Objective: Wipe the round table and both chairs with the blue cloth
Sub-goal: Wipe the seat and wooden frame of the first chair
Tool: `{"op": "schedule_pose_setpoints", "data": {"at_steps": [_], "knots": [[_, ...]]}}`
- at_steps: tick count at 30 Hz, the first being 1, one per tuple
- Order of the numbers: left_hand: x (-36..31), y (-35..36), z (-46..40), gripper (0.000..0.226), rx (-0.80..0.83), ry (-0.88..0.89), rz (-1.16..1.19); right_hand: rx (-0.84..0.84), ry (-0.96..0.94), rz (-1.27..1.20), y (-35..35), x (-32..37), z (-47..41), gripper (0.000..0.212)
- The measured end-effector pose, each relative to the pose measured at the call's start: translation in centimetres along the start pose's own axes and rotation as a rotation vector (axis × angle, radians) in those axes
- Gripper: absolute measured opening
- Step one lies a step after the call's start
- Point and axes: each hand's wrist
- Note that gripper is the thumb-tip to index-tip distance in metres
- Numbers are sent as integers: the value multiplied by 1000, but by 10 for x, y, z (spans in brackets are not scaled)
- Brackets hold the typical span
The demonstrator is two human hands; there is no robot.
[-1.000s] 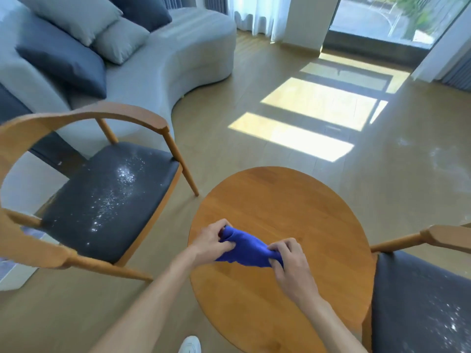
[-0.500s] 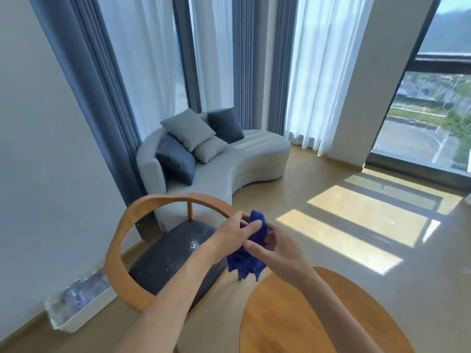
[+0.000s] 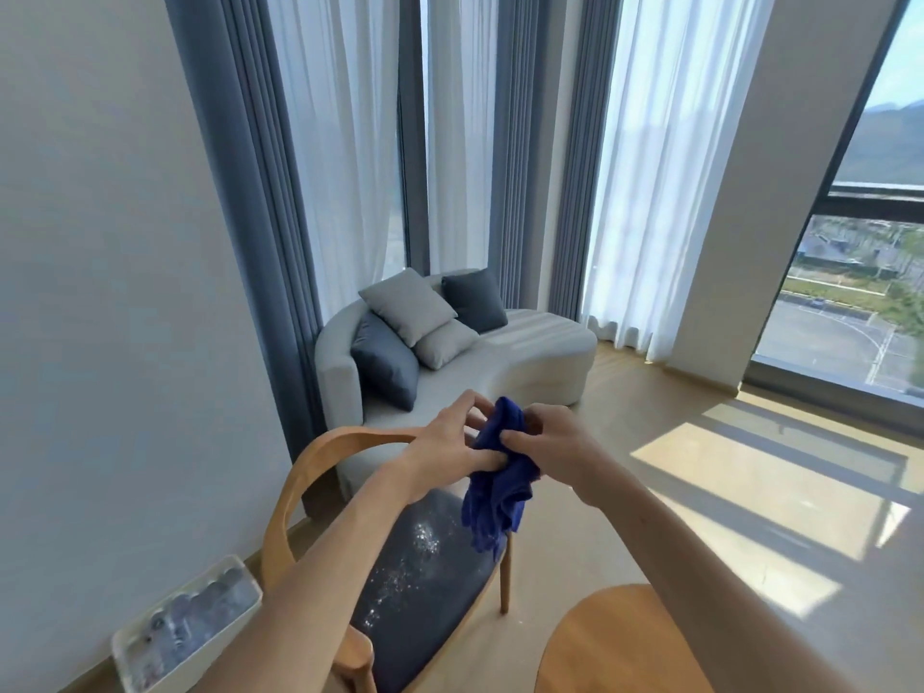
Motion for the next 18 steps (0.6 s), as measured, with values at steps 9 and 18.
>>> {"op": "schedule_pose_setpoints", "data": {"at_steps": [9, 18], "knots": [[-5, -61, -5, 24, -11, -10, -227, 107, -186, 247, -32, 16, -21, 33], [-16, -84, -5, 29, 65, -9, -334, 233, -318, 516, -35, 17, -32, 10]]}}
Point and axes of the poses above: each hand's wrist, its own z-axis away from the middle knuckle, its own y-axis out of the palm, x = y × z, and after that the axes turned 4 degrees about y, right-handed
